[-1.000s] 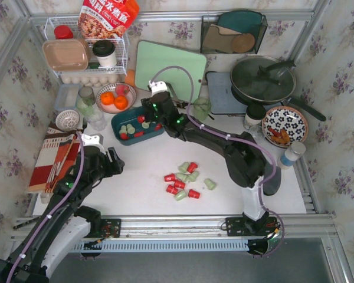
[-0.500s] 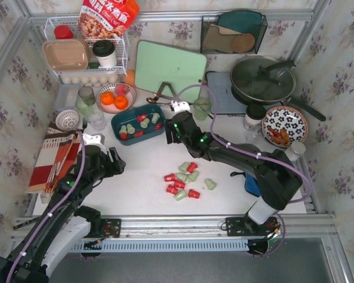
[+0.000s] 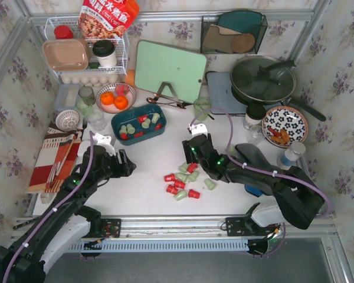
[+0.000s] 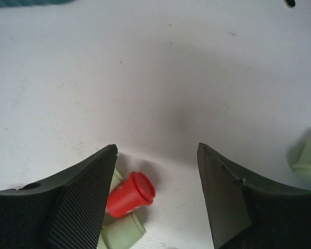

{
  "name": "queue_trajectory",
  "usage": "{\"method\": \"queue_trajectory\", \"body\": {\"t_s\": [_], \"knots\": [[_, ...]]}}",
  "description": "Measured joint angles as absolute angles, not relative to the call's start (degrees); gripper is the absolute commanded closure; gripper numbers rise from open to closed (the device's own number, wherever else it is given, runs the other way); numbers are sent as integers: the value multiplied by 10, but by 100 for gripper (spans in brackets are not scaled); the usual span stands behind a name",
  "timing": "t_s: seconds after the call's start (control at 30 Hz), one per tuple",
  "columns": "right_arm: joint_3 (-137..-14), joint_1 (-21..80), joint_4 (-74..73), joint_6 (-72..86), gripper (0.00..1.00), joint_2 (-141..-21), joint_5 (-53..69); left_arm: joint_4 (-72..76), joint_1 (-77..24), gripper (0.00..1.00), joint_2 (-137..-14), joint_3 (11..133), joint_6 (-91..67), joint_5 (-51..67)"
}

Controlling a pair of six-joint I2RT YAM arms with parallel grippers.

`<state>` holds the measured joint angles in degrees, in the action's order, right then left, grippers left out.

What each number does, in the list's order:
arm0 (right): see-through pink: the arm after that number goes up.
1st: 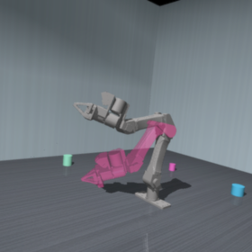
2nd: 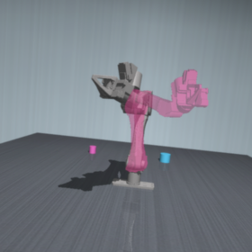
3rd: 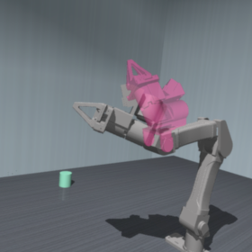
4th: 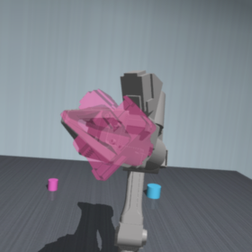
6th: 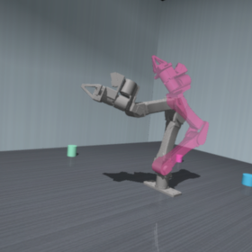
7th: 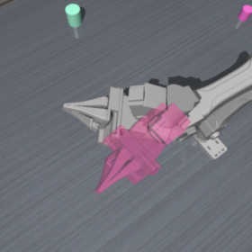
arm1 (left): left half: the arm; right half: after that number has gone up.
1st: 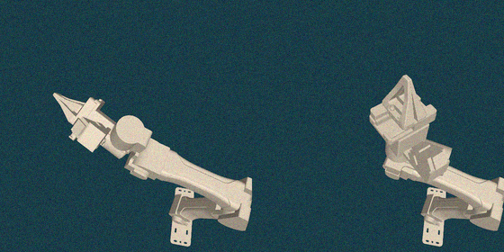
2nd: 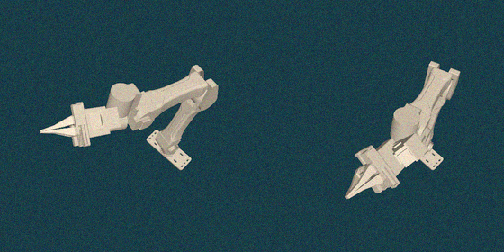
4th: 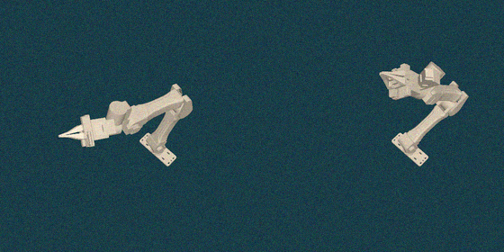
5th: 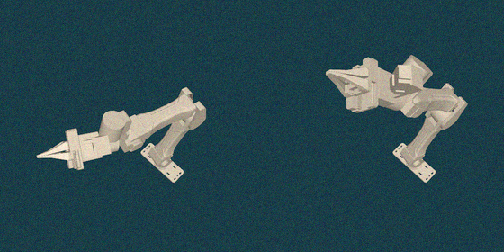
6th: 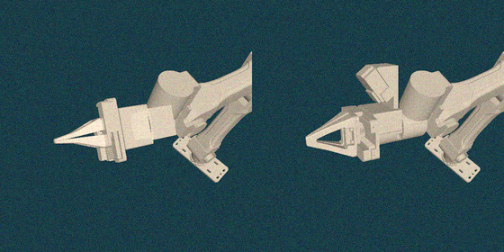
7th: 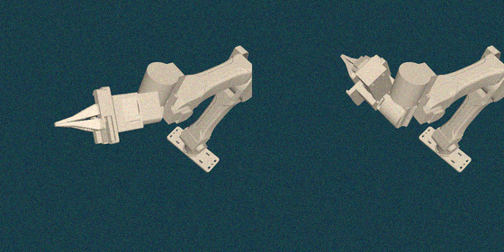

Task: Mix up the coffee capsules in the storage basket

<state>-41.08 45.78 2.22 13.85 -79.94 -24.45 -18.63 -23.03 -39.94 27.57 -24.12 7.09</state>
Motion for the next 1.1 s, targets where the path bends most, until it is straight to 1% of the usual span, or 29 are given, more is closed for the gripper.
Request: {"method": "queue_trajectory", "body": {"t_s": [0.17, 0.4, 0.5, 0.67, 0.87, 1.1], "knots": [[-340, 458, 75, 115, 29, -770, -259, -153, -268, 33, -446, 278, -235, 77], [-272, 458, 147, 100, 29, -718, -283, -117, -415, 32, -559, 345, -174, 38], [-268, 458, 167, 99, 29, -699, -283, -106, -451, 32, -628, 383, -146, 8], [-262, 458, 174, 99, 29, -670, -283, -92, -489, 32, -727, 427, -116, -17], [-257, 458, 174, 102, 29, -642, -284, -70, -519, 32, -829, 485, -83, -16], [-254, 458, 172, 104, 29, -633, -284, -70, -538, 32, -886, 514, -54, 1]]}}
